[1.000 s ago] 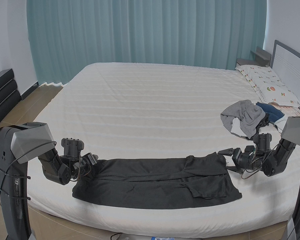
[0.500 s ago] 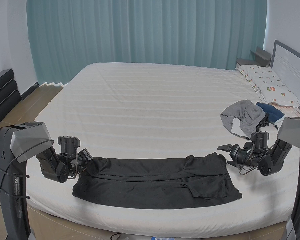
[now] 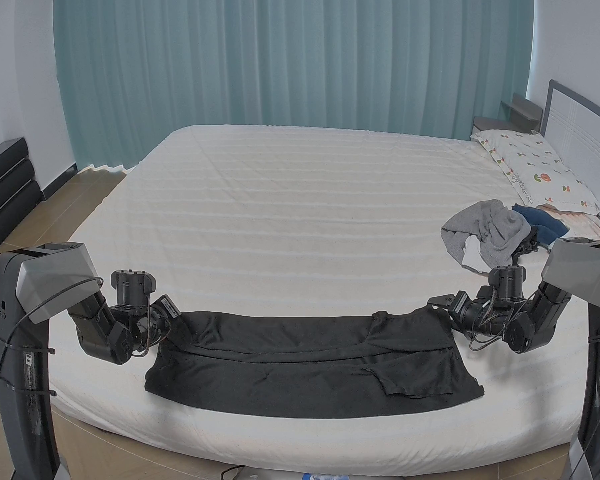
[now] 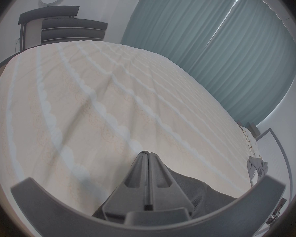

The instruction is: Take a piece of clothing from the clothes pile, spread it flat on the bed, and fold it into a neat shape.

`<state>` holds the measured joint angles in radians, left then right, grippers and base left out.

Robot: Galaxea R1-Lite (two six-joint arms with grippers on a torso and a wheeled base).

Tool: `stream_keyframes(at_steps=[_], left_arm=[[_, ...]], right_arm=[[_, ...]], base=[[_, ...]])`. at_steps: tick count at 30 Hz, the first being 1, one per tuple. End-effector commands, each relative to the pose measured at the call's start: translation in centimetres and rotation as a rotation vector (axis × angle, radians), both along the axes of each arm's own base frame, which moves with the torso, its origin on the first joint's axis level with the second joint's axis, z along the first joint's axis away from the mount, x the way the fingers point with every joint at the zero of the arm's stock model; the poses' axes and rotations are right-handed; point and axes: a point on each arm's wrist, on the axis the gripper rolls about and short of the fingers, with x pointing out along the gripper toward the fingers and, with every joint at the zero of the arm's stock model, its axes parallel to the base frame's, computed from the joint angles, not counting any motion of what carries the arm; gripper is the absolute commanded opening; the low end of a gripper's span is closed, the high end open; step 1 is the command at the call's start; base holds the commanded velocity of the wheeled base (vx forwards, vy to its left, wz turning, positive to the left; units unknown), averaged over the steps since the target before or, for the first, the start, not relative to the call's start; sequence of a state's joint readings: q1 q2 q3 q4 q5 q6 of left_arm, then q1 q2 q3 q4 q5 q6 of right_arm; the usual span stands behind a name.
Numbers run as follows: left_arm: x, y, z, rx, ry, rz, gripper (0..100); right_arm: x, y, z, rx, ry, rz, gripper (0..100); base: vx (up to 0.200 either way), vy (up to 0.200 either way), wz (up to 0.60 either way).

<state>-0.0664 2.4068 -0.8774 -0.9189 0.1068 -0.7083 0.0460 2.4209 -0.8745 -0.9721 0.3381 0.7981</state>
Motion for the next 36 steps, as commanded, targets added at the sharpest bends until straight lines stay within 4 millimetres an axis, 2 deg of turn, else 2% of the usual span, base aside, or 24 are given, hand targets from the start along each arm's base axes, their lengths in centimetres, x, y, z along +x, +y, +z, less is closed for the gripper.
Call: stream_keyframes(at_steps=[1,12,16,28,29,31,32,36], left_arm=[[0.0,0.1,0.0,-0.001,0.0,0.001,0],[0.8,0.9,0.1,-0.01,-0.023,0.022,0],[1.4,0.9,-0.2,-0.025,-0.033,0.036,0],[1.2,0.6,-0.5,-0.029,-0.021,0.02,0],[1.2,0.6,-0.6,-0.029,-0.017,0.018,100],[1.1,0.6,-0.6,-0.029,-0.017,0.018,100],[1.1,0.6,-0.6,-0.027,-0.017,0.017,100],[1.1,0.7,-0.3,-0.028,-0.024,0.02,100]], right_arm=[[-0.1,-0.1,-0.4,-0.006,0.017,-0.006,0],[0.6,-1.9,0.1,-0.018,-0.002,-0.075,0],[0.5,-1.9,0.0,-0.022,-0.001,-0.081,0],[0.2,-1.8,-0.3,-0.026,0.006,-0.071,0],[0.2,-1.7,-0.3,-0.025,0.003,-0.07,0],[0.3,-1.7,-0.2,-0.024,-0.006,-0.068,0],[0.2,-1.7,-0.2,-0.024,-0.005,-0.067,100],[-0.2,-1.7,0.7,-0.019,-0.054,-0.069,100]], base=[[0.0,0.0,0.0],[0.0,0.0,0.0],[0.0,0.0,0.0],[0.0,0.0,0.0],[0.0,0.0,0.0],[0.0,0.0,0.0],[0.0,0.0,0.0],[0.0,0.0,0.0]])
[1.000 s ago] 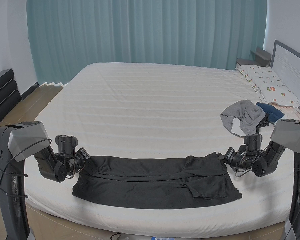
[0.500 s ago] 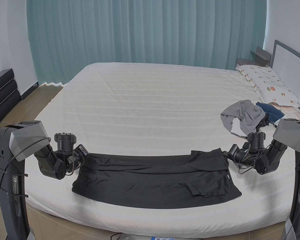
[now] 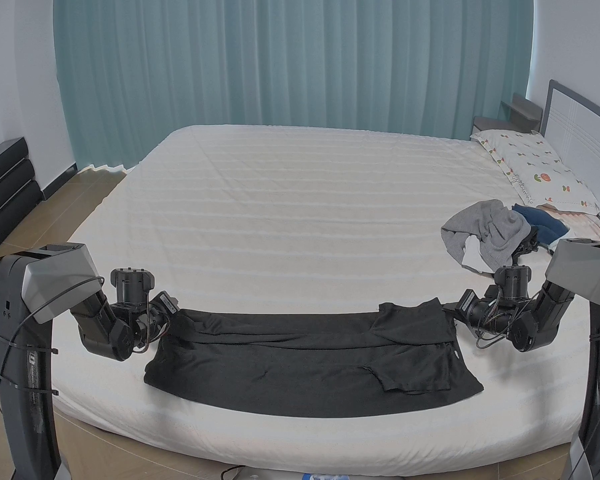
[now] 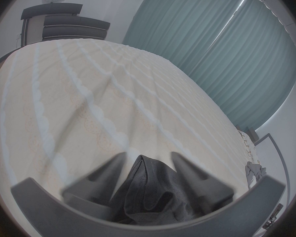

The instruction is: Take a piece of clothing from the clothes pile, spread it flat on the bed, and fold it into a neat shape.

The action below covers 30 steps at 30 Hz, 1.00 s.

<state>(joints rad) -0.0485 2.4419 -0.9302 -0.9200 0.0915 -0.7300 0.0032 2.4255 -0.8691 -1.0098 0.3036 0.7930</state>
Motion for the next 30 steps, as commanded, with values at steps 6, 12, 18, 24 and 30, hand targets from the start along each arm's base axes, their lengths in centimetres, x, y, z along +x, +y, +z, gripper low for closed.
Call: stream_keyframes(at_steps=[6,12,18,24,30], left_arm=[[-0.5,0.7,2.3,-0.011,-0.038,0.014,100],[-2.4,0.2,4.6,-0.049,-0.047,-0.053,100],[-4.0,-1.6,5.2,-0.057,-0.026,-0.131,100],[-4.1,-3.0,4.5,-0.04,-0.007,-0.181,100],[-3.8,-3.0,3.5,-0.039,0.016,-0.18,100]], right_arm=[[-2.1,0.2,2.3,0.007,-0.055,0.011,100],[-2.9,0.5,2.5,0.008,-0.04,0.018,100],[-3.1,0.6,2.3,0.008,-0.028,0.02,100],[-3.4,0.9,2.3,0.009,-0.021,0.028,100],[-4.0,1.7,3.2,0.009,-0.035,0.05,100]], base=[[0.0,0.0,0.0],[0.0,0.0,0.0],[0.0,0.0,0.0],[0.0,0.0,0.0],[0.0,0.0,0.0]])
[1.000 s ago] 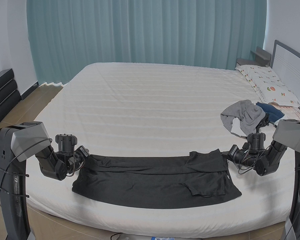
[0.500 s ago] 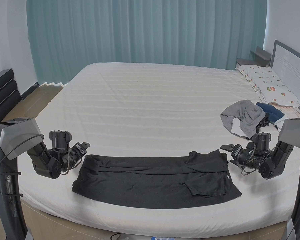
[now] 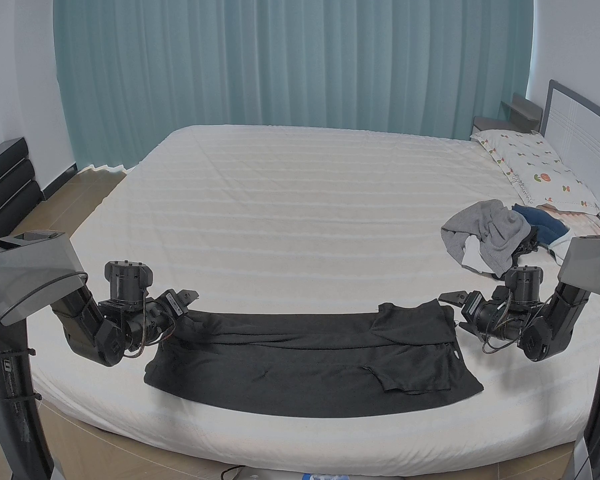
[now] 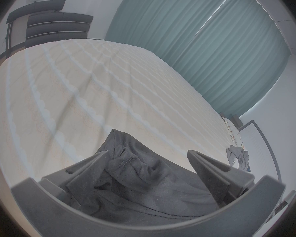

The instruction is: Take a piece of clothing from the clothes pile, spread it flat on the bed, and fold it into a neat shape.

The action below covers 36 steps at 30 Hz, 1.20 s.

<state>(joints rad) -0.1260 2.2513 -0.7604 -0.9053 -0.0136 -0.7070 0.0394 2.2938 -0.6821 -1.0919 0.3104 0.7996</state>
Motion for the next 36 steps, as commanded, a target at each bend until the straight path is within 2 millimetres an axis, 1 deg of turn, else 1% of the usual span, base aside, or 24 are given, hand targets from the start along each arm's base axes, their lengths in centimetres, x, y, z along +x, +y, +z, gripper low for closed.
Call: stream_keyframes(at_steps=[1,2,7,12,14,15,17,21,22,25,31,36], left_arm=[[0.2,-0.1,-0.9,0.003,0.019,-0.004,100],[0.3,-0.2,-1.1,0.003,0.022,-0.005,0],[-0.2,-0.4,-1.6,0.007,0.047,-0.012,0],[-0.3,-0.1,-1.5,0.011,0.048,-0.001,0],[-0.3,0.2,-1.2,0.01,0.039,0.005,0],[-0.3,0.8,-0.2,0.007,0.014,0.022,0],[-0.3,1.2,0.4,0.006,0.0,0.029,0],[-0.7,2.1,0.6,0.048,0.03,0.024,0],[-0.9,2.3,0.7,0.061,0.041,0.022,0],[-1.0,2.3,0.8,0.062,0.044,0.021,0],[-0.9,2.6,1.3,0.064,0.026,0.03,0],[-1.0,2.6,1.7,0.062,0.019,0.031,0]], right_arm=[[-0.3,0.5,0.5,0.0,-0.008,0.014,100],[-0.4,0.5,0.4,-0.002,-0.003,0.015,100],[-0.6,0.4,0.3,-0.009,0.005,0.013,100],[-0.9,0.4,0.1,-0.017,0.021,0.014,100],[-1.0,0.4,0.1,-0.019,0.024,0.011,100],[-1.0,0.5,0.1,-0.021,0.025,0.011,100],[-1.0,0.6,0.2,-0.02,0.026,0.015,100],[-1.1,1.0,0.0,-0.032,0.053,0.012,100],[-1.1,1.4,-0.1,-0.049,0.069,0.0,100],[-1.1,1.9,0.0,-0.068,0.075,-0.014,100],[-1.6,2.5,1.1,-0.082,0.08,-0.02,100],[-1.8,2.7,0.8,-0.11,0.136,-0.037,100]], base=[[0.0,0.0,0.0],[0.0,0.0,0.0],[0.0,0.0,0.0],[0.0,0.0,0.0],[0.0,0.0,0.0],[0.0,0.0,0.0],[0.0,0.0,0.0],[0.0,0.0,0.0],[0.0,0.0,0.0],[0.0,0.0,0.0],[0.0,0.0,0.0],[0.0,0.0,0.0]])
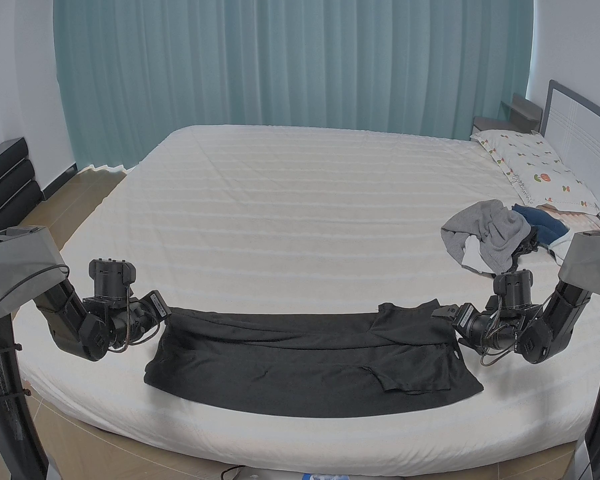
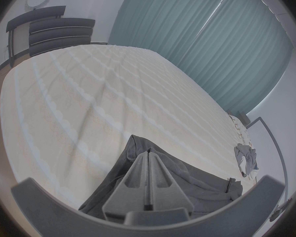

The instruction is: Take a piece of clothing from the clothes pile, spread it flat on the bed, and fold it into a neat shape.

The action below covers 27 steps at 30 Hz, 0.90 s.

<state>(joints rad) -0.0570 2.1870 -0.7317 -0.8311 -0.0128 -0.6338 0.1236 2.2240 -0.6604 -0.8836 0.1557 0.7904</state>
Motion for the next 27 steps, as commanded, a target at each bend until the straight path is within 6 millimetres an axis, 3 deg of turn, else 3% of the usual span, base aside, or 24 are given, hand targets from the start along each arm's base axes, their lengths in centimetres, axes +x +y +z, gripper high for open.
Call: stream_keyframes(at_steps=[1,6,10,19,20,27], left_arm=[[0.0,0.1,0.5,-0.002,-0.015,0.002,0],[-0.1,0.1,0.4,-0.002,-0.011,0.002,0],[0.0,0.1,0.4,-0.002,-0.012,0.002,0],[0.0,0.1,0.2,-0.001,-0.008,0.003,0],[0.0,0.1,0.2,-0.001,-0.009,0.003,0],[0.1,0.1,0.2,-0.001,-0.014,0.003,0]], right_arm=[[0.3,0.3,0.4,-0.013,-0.013,-0.009,100],[0.8,0.6,0.0,-0.013,-0.022,-0.008,100],[1.2,1.3,-1.4,-0.035,0.013,-0.006,100],[1.6,2.1,-2.0,-0.054,0.01,-0.01,100],[1.7,2.1,-2.1,-0.062,0.009,-0.02,0],[1.8,1.8,-1.4,-0.085,-0.018,-0.059,0]], base=[[0.0,0.0,0.0],[0.0,0.0,0.0],[0.0,0.0,0.0],[0.0,0.0,0.0],[0.0,0.0,0.0],[0.0,0.0,0.0]])
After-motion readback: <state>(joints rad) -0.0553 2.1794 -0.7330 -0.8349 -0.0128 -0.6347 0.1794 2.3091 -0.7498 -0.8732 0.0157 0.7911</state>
